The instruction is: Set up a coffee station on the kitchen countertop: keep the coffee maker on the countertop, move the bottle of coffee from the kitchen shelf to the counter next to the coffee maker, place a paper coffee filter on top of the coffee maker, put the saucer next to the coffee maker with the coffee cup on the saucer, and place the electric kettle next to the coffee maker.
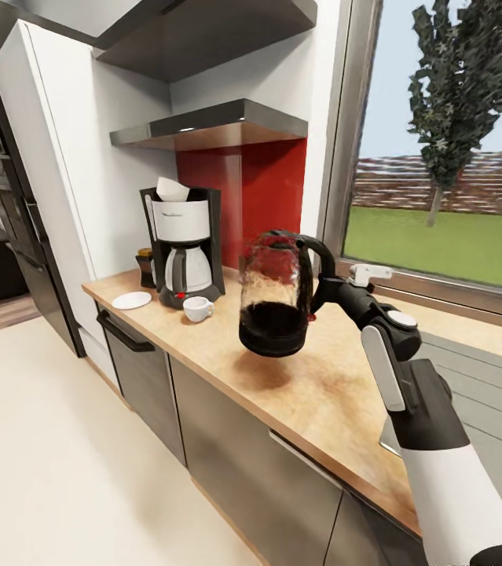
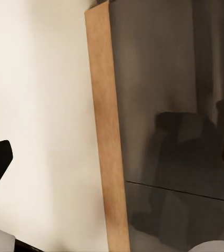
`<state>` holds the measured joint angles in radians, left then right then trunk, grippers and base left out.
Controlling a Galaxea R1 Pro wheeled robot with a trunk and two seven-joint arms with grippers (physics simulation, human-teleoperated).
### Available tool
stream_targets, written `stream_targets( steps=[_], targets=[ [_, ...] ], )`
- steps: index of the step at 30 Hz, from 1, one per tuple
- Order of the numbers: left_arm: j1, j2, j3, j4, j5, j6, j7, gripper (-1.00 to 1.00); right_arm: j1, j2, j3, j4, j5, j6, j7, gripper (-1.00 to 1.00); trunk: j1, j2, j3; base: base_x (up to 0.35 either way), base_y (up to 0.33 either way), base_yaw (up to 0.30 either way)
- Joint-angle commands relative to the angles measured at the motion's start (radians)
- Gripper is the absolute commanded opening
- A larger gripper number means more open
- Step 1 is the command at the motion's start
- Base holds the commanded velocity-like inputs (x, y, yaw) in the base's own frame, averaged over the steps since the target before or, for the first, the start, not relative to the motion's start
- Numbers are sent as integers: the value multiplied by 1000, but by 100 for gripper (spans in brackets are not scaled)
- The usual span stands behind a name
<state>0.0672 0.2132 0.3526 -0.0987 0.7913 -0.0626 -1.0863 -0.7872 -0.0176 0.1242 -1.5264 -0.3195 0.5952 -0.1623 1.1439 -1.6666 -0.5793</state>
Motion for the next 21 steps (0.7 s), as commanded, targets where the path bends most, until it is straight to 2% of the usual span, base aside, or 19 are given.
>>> stream_targets(
  steps=[1, 7, 13, 21],
  targets=[
    [0, 0, -4, -1, 3, -6, -1, 100, -7, 2, 7, -1, -8, 3, -24, -100, 0, 0, -1, 3, 0, 0],
    [0, 0, -4, -1, 3, -6, -1, 100, -17, 7, 15, 0, -9, 4, -60, -100, 0, 0, -1, 62, 18, 0],
    [0, 0, -4, -1, 3, -6, 0, 100, -19, 8, 16, 0, -9, 5, -69, -100, 0, 0, -1, 205, 79, 0],
    [0, 0, -4, -1, 3, -8, 0, 100, -20, 8, 17, 0, -9, 5, -70, -100, 0, 0, -1, 46, 19, 0]
  ],
)
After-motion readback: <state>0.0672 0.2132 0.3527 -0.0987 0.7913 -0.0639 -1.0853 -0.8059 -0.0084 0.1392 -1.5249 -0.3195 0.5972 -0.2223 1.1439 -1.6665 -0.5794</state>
